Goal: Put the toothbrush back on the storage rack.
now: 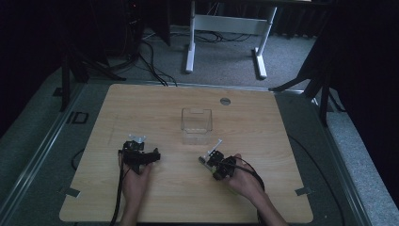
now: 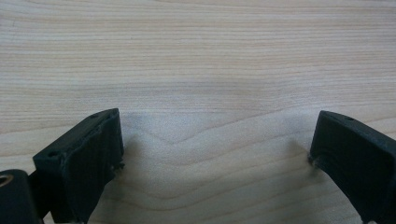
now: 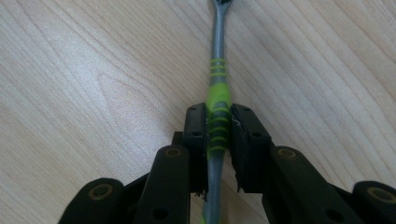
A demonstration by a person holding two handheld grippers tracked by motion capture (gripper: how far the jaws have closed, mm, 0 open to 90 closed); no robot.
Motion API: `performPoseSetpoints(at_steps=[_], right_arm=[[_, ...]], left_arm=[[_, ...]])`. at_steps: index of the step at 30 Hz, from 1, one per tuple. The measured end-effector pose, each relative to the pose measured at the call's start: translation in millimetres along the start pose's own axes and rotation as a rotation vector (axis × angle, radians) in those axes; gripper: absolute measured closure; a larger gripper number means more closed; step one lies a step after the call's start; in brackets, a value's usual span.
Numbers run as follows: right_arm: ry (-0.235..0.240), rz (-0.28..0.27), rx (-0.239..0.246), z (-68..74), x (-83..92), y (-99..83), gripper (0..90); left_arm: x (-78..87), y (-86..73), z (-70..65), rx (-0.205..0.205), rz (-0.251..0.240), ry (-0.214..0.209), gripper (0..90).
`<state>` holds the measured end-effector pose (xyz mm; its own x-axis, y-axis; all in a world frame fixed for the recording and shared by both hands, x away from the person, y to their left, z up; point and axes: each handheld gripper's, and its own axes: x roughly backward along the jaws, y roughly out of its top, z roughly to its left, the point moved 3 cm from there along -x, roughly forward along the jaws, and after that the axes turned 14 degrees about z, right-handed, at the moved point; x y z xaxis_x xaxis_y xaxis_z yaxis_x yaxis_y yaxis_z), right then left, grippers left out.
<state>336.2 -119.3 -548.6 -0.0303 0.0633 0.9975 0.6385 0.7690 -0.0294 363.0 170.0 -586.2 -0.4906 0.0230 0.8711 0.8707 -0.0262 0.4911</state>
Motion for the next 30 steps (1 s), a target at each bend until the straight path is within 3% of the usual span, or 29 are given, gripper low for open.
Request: performPoseSetpoints(at_steps=[11,30], right_arm=[[0.035,0.008,-0.013,-3.3,-0.2,0.7,77.2],[0.005,0.002,0.005,-2.8,0.1,-0.8,79.0]], left_arm=[[0.0,0.0,0.0,-0.001,0.001,0.0,3.1],[0.0,0.0,0.0,0.001,0.0,0.0,3.1]])
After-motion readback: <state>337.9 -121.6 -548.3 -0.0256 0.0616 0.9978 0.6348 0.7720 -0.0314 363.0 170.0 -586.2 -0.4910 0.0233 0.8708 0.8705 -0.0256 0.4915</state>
